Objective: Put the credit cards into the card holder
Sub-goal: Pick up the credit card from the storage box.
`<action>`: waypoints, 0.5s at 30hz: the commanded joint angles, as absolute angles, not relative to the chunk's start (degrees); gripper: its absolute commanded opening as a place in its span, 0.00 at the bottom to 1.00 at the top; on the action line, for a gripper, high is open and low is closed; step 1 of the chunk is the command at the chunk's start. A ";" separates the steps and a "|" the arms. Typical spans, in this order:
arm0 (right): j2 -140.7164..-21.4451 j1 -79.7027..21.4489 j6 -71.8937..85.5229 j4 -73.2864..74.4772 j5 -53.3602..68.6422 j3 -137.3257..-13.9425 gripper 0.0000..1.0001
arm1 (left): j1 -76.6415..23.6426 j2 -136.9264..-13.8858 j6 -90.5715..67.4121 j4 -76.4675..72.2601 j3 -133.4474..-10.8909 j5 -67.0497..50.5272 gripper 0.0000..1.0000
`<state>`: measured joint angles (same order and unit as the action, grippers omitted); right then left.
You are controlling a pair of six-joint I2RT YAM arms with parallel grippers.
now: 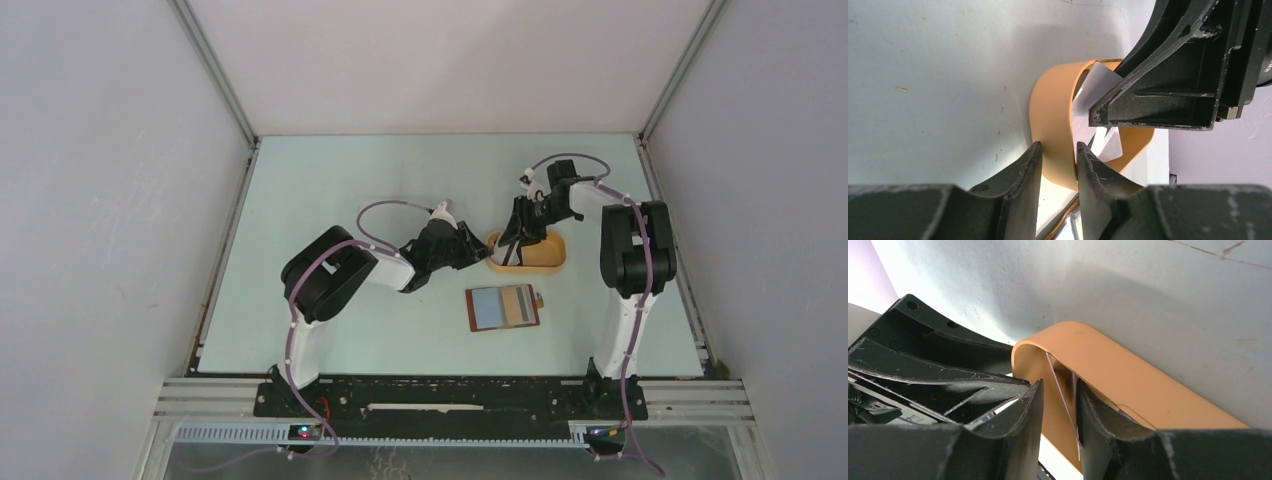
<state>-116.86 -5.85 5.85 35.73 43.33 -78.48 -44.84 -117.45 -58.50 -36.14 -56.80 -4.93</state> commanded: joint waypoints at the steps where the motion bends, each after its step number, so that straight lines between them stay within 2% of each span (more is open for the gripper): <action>1: -112.73 -4.94 3.30 37.15 41.48 -78.69 0.38 | -45.40 -117.94 -58.09 -36.12 -59.40 -6.05 0.36; 15: -112.55 -4.40 2.03 38.58 40.26 -79.06 0.36 | -45.26 -118.11 -58.01 -36.12 -59.18 -6.16 0.36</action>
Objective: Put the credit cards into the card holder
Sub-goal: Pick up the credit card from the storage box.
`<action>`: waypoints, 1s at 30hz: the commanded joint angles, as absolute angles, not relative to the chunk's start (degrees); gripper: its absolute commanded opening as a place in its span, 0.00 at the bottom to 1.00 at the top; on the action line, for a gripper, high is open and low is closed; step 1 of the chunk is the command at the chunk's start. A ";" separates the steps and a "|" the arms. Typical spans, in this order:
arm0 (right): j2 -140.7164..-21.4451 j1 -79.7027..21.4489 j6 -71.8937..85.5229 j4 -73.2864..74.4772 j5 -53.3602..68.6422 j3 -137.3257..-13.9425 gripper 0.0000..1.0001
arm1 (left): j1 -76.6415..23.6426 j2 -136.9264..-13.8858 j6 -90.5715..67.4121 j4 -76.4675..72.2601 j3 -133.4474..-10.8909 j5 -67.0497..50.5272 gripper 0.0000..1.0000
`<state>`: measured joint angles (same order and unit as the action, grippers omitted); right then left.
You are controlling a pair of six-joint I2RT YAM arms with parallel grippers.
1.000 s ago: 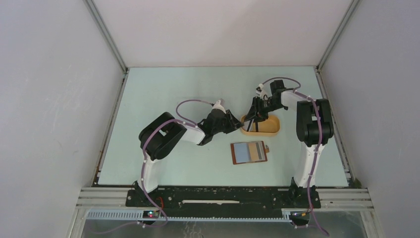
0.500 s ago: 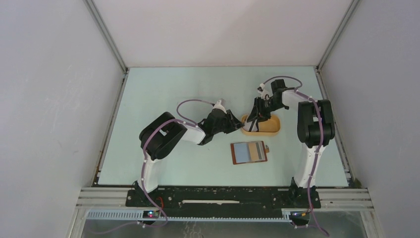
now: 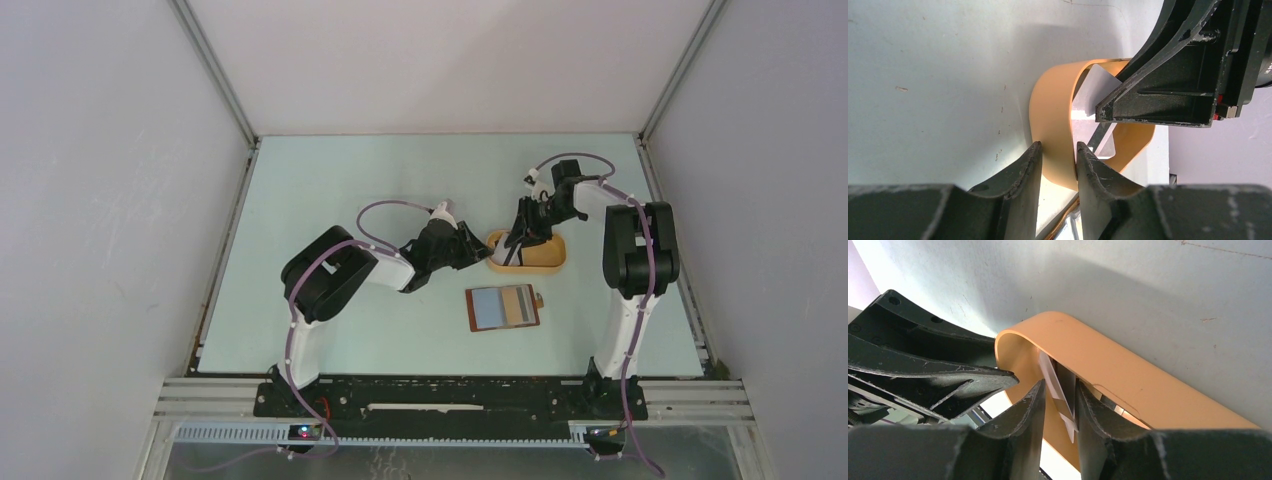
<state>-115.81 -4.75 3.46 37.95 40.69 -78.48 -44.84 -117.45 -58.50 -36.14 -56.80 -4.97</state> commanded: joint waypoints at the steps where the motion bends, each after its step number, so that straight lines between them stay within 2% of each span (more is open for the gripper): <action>1: -112.37 -4.35 1.98 38.62 40.13 -79.05 0.35 | -45.25 -118.09 -58.01 -36.13 -59.15 -6.19 0.37; 30: -110.54 -3.12 1.40 39.46 38.92 -79.04 0.30 | -45.26 -118.36 -57.66 -35.42 -59.62 -6.16 0.36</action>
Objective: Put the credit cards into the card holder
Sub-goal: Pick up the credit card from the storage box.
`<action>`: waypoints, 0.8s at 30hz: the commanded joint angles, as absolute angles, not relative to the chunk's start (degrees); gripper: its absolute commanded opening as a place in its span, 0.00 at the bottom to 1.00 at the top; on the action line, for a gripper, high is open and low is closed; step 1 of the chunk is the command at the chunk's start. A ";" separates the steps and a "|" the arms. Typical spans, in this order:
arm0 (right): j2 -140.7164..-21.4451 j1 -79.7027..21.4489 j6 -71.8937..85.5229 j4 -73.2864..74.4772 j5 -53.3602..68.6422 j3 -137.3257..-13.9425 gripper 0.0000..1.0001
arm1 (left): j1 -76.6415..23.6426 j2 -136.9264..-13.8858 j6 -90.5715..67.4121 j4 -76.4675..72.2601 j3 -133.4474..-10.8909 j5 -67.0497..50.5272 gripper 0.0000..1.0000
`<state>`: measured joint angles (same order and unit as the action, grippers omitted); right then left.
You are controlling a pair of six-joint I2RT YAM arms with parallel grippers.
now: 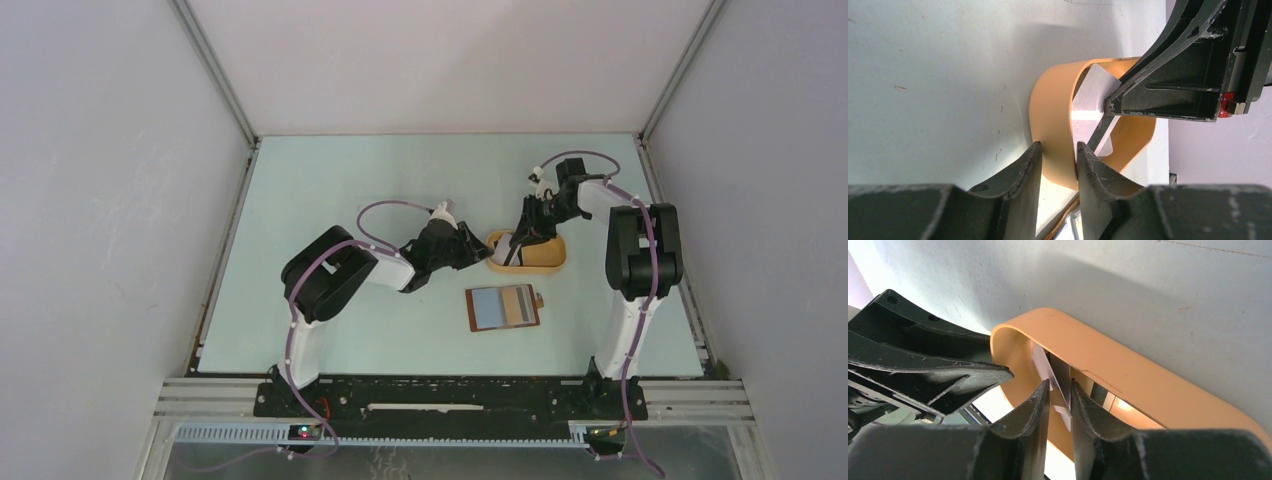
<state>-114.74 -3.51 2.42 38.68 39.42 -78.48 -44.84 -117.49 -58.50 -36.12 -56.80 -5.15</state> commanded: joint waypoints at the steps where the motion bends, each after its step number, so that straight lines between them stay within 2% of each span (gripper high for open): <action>1: -110.49 -3.06 1.33 39.46 38.86 -79.06 0.29 | -45.26 -118.32 -57.66 -35.42 -59.68 -6.18 0.37; 8: -110.30 -2.66 1.30 39.69 39.00 -79.07 0.24 | -45.25 -118.32 -57.57 -35.17 -59.81 -6.17 0.37; 12: -110.30 -2.63 1.23 39.77 39.48 -79.08 0.15 | -45.26 -118.34 -57.51 -35.16 -59.84 -6.24 0.37; 16: -110.18 -2.18 1.18 39.90 42.05 -79.08 0.00 | -45.16 -117.84 -57.38 -35.27 -59.75 -6.78 0.38; 19: -109.19 -1.56 0.21 40.20 44.11 -79.07 0.00 | -44.67 -116.25 -56.92 -37.58 -58.02 -7.73 0.44; 24: -104.86 -0.58 -5.28 40.93 46.44 -78.33 0.00 | -43.17 -109.04 -52.68 -39.30 -53.83 -7.86 0.62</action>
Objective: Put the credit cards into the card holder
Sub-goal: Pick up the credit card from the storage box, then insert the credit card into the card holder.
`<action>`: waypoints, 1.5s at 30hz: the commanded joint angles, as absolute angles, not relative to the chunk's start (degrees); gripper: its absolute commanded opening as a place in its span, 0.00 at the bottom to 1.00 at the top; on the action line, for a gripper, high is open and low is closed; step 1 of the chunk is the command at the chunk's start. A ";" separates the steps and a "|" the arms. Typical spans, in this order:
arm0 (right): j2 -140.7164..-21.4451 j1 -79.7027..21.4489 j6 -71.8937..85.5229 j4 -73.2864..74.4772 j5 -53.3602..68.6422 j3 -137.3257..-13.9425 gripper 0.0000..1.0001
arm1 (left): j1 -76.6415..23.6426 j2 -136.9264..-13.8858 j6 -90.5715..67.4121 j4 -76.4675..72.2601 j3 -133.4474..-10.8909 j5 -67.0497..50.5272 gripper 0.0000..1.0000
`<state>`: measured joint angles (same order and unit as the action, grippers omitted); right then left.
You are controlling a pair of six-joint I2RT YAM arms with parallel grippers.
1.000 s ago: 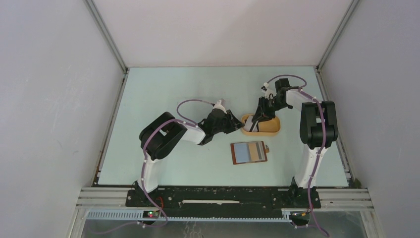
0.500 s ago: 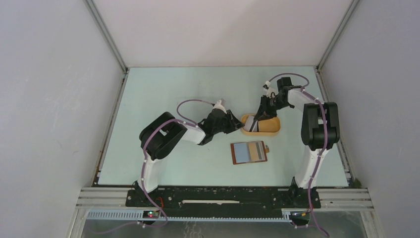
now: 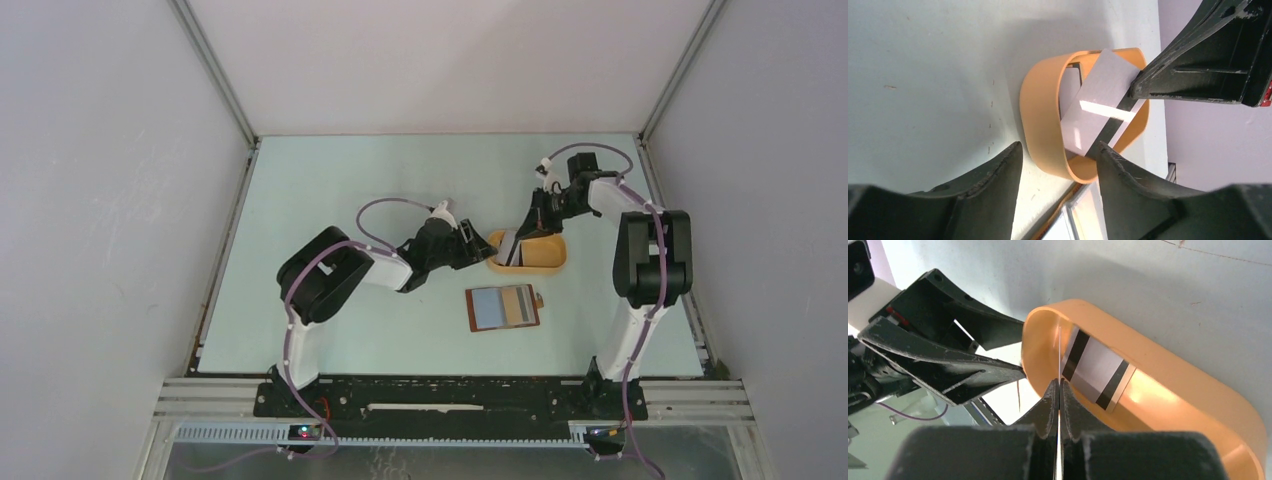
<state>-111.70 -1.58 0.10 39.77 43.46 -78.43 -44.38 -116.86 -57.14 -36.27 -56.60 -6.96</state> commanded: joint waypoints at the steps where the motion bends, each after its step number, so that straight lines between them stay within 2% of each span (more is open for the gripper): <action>1: -103.92 -0.53 -6.64 41.59 46.90 -78.25 0.00 | -42.88 -107.28 -51.54 -39.24 -53.11 -7.68 0.64; 11: -88.88 -0.44 -18.64 47.47 51.86 -75.85 0.00 | -42.37 -85.27 -34.93 -32.65 -45.70 -9.11 0.70; 13: -84.24 -0.44 -22.53 49.35 54.83 -74.84 0.00 | -43.45 -79.53 -30.49 -32.08 -43.50 -10.54 0.70; 14: -77.67 -0.44 -26.31 50.66 57.99 -72.45 0.00 | -46.55 -72.39 -23.61 -29.66 -41.82 -12.01 0.70; 18: -68.39 -0.44 -31.48 52.76 63.74 -68.59 0.00 | -49.95 -64.64 -16.86 -28.69 -39.07 -14.84 0.71; 21: -63.39 -0.44 -37.96 56.02 69.03 -66.36 0.00 | -50.83 -60.98 -15.48 -33.92 -34.55 -19.07 0.73; 28: -55.43 -2.85 -54.26 64.19 76.85 -60.83 0.00 | -54.59 -59.69 -10.73 -39.95 -28.77 -23.72 0.80; 34: -54.27 -6.58 -55.70 63.77 76.76 -58.58 0.00 | -59.41 -63.28 -7.44 -40.58 -30.07 -22.29 0.80; 38: -54.92 -7.95 -56.13 63.98 75.90 -58.62 0.00 | -61.23 -68.33 -8.42 -43.35 -32.34 -23.90 0.77; 45: -56.04 -9.21 -56.59 64.34 74.55 -58.62 0.00 | -61.88 -72.89 -9.99 -45.83 -34.42 -23.44 0.65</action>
